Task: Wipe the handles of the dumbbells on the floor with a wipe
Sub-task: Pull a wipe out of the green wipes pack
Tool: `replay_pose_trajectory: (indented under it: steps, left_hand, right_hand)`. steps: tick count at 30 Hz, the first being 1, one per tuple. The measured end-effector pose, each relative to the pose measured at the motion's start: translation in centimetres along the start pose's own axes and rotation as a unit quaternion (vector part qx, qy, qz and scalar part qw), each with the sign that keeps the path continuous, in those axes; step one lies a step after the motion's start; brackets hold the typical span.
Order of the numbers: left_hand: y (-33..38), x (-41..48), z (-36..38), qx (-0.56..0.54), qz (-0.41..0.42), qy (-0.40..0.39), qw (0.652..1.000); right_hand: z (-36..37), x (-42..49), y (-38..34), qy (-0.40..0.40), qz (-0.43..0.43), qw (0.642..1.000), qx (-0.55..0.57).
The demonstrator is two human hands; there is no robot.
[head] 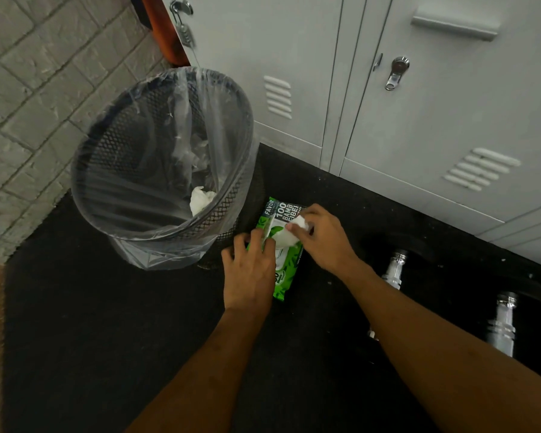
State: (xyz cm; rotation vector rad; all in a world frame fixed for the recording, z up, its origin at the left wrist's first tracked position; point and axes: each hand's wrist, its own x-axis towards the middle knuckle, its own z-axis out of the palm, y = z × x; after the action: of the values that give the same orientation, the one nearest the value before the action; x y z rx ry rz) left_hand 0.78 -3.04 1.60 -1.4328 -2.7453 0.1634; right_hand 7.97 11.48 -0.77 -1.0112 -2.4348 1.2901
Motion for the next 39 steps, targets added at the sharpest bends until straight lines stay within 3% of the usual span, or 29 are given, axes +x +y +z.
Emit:
replay_pose_trajectory:
  steps: [7, 13, 16, 29, 31, 34, 39]
  left_hand:
    - [-0.1, 0.2, 0.2, 0.012, -0.001, 0.01, 1.0]
    - [-0.2, 0.2, 0.5, 0.015, -0.003, 0.02, 1.0]
    - [-0.1, 0.2, 0.5, 0.014, -0.004, 0.015, 1.0]
    - [-0.1, 0.2, 0.7, 0.014, -0.005, 0.02, 1.0]
    - [-0.1, 0.2, 0.7, 0.014, -0.005, 0.018, 1.0]
    - [-0.1, 0.2, 0.7, 0.013, -0.01, 0.023, 1.0]
    - [0.3, 0.4, 0.7, 0.008, -0.023, 0.026, 0.999]
  right_hand:
    - [-0.7, 0.2, -1.1, 0.158, 0.007, 0.979, 0.128]
    - [-2.2, 0.5, -2.7, 0.239, 0.063, 0.916, 0.316]
    - [-2.6, 0.8, -3.2, 0.243, 0.114, 0.877, 0.398]
    - [-4.0, -0.1, -2.1, 0.293, 0.164, 0.875, 0.349]
    - [-4.2, -0.2, -1.9, 0.273, 0.183, 0.875, 0.355]
    - [-5.3, -0.4, -1.6, 0.199, 0.222, 0.908, 0.296]
    - [-7.4, -0.4, -0.5, -0.051, 0.227, 0.97, 0.076]
